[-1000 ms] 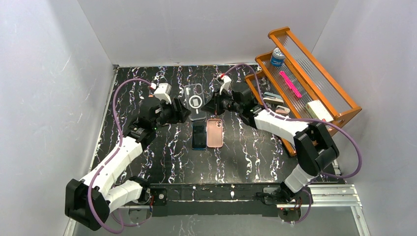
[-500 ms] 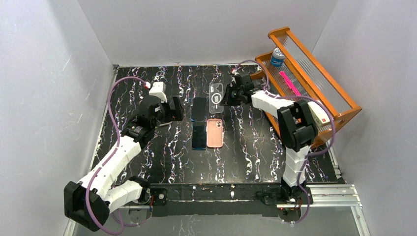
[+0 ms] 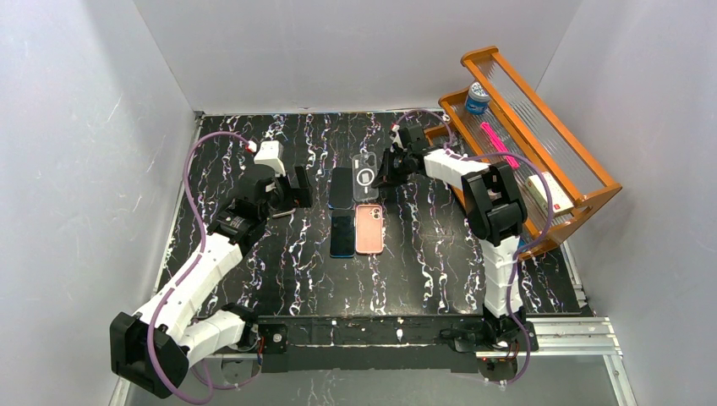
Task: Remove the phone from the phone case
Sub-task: Place the phone case at the center of the board.
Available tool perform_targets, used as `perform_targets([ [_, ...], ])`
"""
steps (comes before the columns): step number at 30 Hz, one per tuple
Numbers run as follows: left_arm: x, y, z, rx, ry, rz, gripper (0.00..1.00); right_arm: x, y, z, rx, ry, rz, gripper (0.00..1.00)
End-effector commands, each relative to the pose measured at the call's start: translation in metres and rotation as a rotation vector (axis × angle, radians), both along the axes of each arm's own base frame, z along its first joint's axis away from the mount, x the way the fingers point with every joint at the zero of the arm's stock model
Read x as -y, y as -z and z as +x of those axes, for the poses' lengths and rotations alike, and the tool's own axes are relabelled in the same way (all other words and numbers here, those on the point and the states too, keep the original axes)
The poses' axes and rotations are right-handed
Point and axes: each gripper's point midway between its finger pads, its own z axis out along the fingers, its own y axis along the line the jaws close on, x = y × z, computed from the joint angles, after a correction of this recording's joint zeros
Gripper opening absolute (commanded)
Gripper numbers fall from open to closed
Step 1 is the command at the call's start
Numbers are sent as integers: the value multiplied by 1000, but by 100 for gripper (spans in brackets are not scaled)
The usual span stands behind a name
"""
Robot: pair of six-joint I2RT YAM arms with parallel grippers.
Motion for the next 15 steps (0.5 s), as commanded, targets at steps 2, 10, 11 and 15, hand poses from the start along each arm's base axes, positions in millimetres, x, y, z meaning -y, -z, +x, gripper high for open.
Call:
perform_targets([
  [2, -2, -18, 3, 34, -9, -9, 98, -6, -4, -15, -63, -48, 38, 6],
  [10, -1, -16, 3, 24, -9, -9, 98, 2, 0, -23, -68, -28, 5, 16],
  [11, -1, -15, 4, 20, -7, -9, 98, 3, 0, -24, -67, -29, 4, 20],
  [15, 1, -12, 4, 9, -2, -11, 98, 5, 0, -22, -57, -22, -10, 33],
])
